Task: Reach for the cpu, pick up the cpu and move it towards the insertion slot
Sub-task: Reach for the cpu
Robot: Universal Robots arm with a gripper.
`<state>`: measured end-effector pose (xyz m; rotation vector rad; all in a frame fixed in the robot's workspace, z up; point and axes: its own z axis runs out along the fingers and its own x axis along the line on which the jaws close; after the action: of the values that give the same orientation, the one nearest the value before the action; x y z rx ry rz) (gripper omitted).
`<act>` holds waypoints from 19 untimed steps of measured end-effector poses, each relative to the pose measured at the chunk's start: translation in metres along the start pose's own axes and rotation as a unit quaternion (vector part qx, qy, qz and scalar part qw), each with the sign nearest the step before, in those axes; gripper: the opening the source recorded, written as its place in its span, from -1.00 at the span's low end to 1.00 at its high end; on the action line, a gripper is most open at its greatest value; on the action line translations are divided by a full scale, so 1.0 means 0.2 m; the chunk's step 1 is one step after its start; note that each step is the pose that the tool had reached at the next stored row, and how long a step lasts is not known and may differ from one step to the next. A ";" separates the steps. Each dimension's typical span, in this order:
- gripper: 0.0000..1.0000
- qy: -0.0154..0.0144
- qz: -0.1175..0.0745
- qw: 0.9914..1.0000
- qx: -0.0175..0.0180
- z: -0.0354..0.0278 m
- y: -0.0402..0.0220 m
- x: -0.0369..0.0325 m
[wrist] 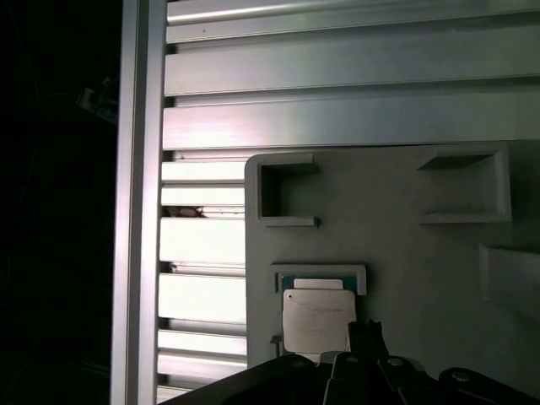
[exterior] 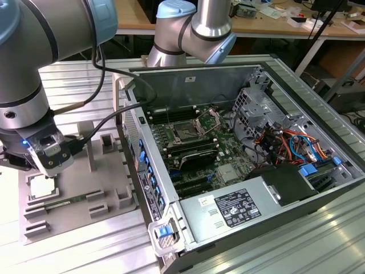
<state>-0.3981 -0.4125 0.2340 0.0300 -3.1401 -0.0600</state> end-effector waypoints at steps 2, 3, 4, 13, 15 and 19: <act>-0.79 0.000 0.000 1.000 0.000 0.001 -0.001 0.003; -0.79 0.000 0.000 1.000 0.000 0.002 -0.001 0.004; -0.79 0.000 0.000 1.000 0.000 0.003 -0.002 0.005; -0.79 0.000 0.000 1.000 0.000 0.011 -0.008 0.015; -0.79 0.000 0.000 1.000 0.000 0.013 -0.009 0.016; -0.79 0.000 0.000 1.000 0.000 0.016 -0.011 0.019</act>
<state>-0.4020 -0.4147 0.2308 0.0300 -3.1400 -0.0600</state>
